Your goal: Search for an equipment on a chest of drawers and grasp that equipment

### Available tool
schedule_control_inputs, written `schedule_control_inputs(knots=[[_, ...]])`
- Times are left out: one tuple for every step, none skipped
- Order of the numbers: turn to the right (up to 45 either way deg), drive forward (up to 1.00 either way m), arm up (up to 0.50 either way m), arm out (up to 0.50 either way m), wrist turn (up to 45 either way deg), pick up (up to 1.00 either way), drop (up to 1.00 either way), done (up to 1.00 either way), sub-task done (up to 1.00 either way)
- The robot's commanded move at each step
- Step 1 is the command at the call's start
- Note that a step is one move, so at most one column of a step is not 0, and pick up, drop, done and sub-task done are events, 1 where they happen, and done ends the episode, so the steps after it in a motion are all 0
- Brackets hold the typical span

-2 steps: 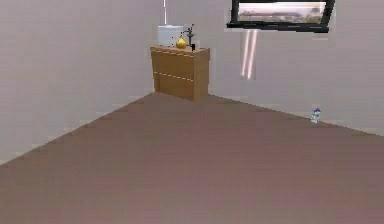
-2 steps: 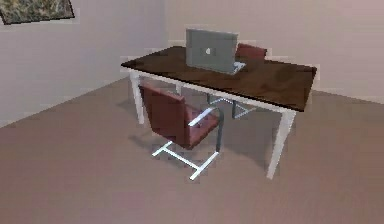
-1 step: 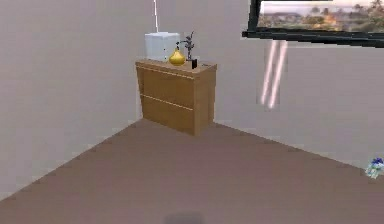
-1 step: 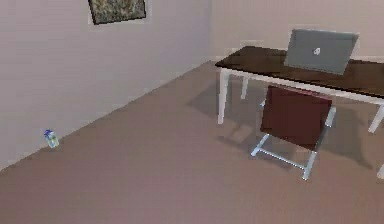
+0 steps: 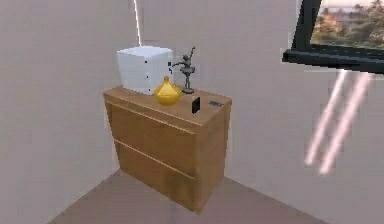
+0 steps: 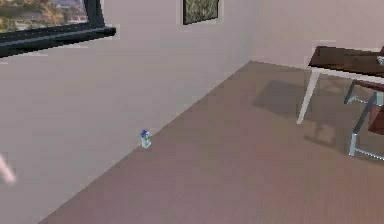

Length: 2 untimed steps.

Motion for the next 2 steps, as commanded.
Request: schedule_control_inputs(knots=[[6.0, 0.0, 0.0, 0.0, 0.0, 0.0, 0.0, 0.0, 0.0], [0.0, 0.2, 0.0, 0.0, 0.0, 0.0, 0.0, 0.0, 0.0]])
